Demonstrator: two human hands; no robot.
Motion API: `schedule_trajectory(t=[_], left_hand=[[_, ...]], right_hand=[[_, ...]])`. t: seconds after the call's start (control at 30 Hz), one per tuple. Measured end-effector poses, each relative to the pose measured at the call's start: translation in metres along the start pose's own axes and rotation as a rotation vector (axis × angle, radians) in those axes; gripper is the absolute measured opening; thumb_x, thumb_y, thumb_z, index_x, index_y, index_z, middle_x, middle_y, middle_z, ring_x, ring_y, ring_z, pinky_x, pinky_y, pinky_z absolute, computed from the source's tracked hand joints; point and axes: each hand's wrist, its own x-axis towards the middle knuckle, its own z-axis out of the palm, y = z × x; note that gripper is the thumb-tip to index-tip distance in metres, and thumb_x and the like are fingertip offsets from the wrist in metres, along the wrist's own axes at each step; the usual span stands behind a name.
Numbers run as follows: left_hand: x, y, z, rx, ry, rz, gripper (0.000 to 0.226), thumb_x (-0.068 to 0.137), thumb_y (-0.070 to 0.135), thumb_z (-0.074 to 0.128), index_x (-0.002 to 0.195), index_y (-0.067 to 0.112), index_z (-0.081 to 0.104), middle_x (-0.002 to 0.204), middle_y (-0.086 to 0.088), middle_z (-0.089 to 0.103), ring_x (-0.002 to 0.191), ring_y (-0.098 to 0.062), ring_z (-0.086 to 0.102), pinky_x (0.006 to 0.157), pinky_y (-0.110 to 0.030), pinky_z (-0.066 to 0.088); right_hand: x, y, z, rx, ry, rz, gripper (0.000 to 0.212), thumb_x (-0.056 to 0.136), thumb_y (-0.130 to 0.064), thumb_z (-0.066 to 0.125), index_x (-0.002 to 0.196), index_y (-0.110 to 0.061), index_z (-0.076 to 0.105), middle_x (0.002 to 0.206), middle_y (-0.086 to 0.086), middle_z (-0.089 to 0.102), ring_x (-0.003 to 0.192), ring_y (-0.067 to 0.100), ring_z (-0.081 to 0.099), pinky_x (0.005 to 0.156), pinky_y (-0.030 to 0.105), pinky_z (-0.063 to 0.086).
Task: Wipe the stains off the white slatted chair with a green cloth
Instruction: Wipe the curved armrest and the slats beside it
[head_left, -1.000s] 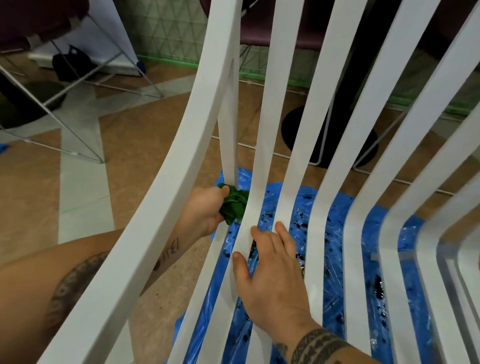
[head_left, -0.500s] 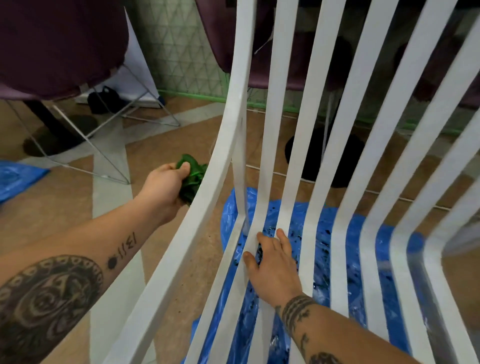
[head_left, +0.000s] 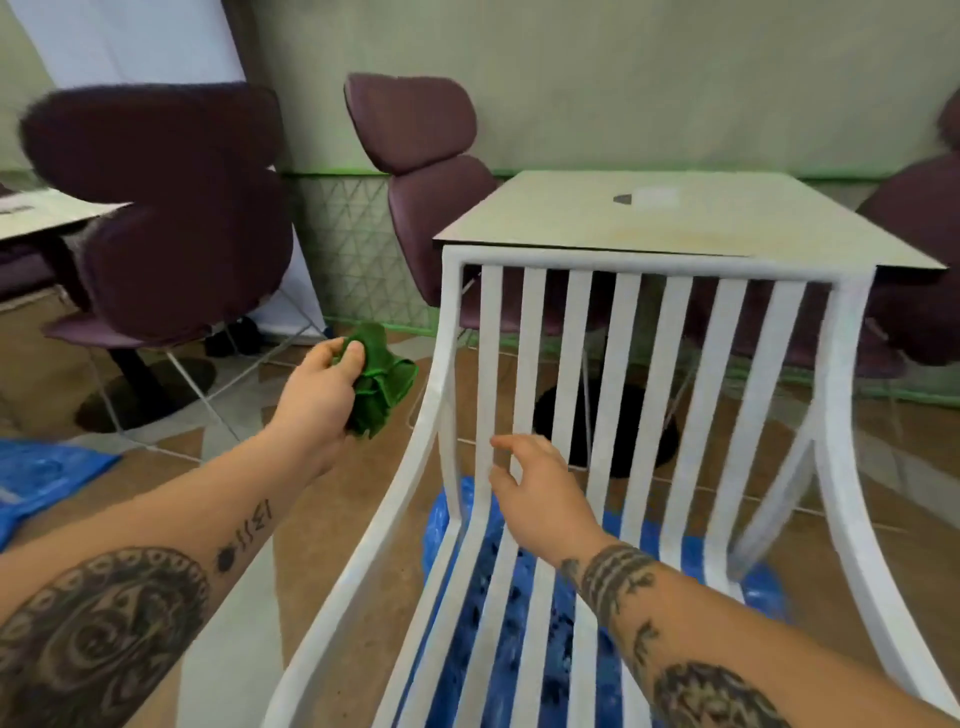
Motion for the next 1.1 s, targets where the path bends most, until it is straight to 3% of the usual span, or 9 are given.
schedule_trajectory(t=[0.13,0.23,0.33,0.47,0.6,0.7,0.87,1.0,1.1], left_hand=[[-0.067,0.043,0.03,0.005,-0.233,-0.037,0.017,0.103,0.024,0.055,0.112,0.017,0.068,0.102,-0.008,0.077,0.085,-0.023,0.076,0.066,-0.034,0.06],[-0.123,0.067,0.051,0.097,-0.423,-0.059,0.02,0.103,0.024,0.054,0.115,0.019,0.069,0.107,-0.011,0.076,0.098,-0.029,0.074,0.086,-0.046,0.059],[-0.174,0.092,0.065,0.092,-0.517,-0.041,0.021,0.104,0.024,0.053,0.118,0.017,0.066,0.111,-0.014,0.075,0.106,-0.035,0.071,0.097,-0.053,0.055],[-0.226,0.117,0.077,0.078,-0.497,0.032,0.018,0.103,0.021,0.056,0.115,0.011,0.065,0.109,-0.02,0.074,0.102,-0.036,0.072,0.09,-0.046,0.058],[-0.259,0.129,0.076,0.175,-0.372,0.161,0.015,0.095,0.02,0.069,0.108,0.012,0.068,0.099,-0.014,0.077,0.086,-0.026,0.076,0.067,-0.031,0.06],[-0.279,0.14,0.067,0.336,-0.348,0.266,0.019,0.087,0.015,0.078,0.104,0.016,0.069,0.098,-0.009,0.077,0.085,-0.022,0.075,0.067,-0.028,0.059],[-0.293,0.162,0.051,0.484,-0.59,0.237,0.024,0.084,0.014,0.079,0.105,0.016,0.068,0.102,-0.008,0.074,0.092,-0.024,0.073,0.081,-0.038,0.06],[-0.304,0.177,0.054,0.464,-0.711,0.219,0.029,0.086,0.051,0.061,0.083,0.026,0.073,0.114,-0.006,0.07,0.111,-0.017,0.061,0.103,-0.042,0.033],[-0.299,0.173,0.071,0.208,-0.714,0.137,0.047,0.092,0.051,0.058,0.123,0.017,0.068,0.126,-0.011,0.069,0.126,-0.032,0.058,0.114,-0.053,0.037]], right_hand=[[-0.018,-0.057,-0.066,0.241,0.124,-0.065,0.052,0.106,-0.04,0.045,0.155,-0.031,0.031,0.159,-0.009,0.031,0.143,0.013,0.036,0.118,0.034,0.034],[-0.043,-0.085,-0.11,0.388,0.119,-0.087,0.066,0.1,-0.046,0.054,0.157,-0.039,0.022,0.161,-0.008,0.031,0.145,0.016,0.037,0.117,0.045,0.038],[-0.082,-0.101,-0.152,0.395,0.08,-0.142,0.052,0.1,-0.04,0.058,0.149,-0.033,0.043,0.146,-0.004,0.051,0.127,0.017,0.056,0.105,0.043,0.052],[-0.131,-0.113,-0.194,0.31,0.169,-0.178,0.022,0.096,-0.038,0.065,0.11,-0.021,0.066,0.103,0.001,0.072,0.093,0.017,0.07,0.086,0.042,0.061],[-0.164,-0.123,-0.218,0.316,0.214,-0.187,0.02,0.092,-0.03,0.072,0.11,-0.023,0.066,0.105,0.001,0.071,0.091,0.017,0.071,0.081,0.037,0.062],[-0.186,-0.135,-0.234,0.373,0.257,-0.202,0.028,0.087,-0.022,0.079,0.11,-0.026,0.063,0.107,-0.001,0.068,0.088,0.017,0.072,0.073,0.034,0.064],[-0.197,-0.149,-0.248,0.41,0.267,-0.219,0.032,0.081,-0.016,0.083,0.107,-0.024,0.065,0.107,0.004,0.071,0.092,0.022,0.073,0.08,0.043,0.063],[-0.202,-0.161,-0.257,0.282,0.101,-0.333,0.029,0.089,-0.004,0.072,0.113,-0.021,0.069,0.109,-0.001,0.074,0.103,0.014,0.07,0.098,0.037,0.057],[-0.205,-0.173,-0.267,0.209,-0.027,-0.405,0.041,0.093,0.007,0.06,0.126,-0.017,0.067,0.115,-0.001,0.074,0.108,0.011,0.069,0.1,0.03,0.054]])
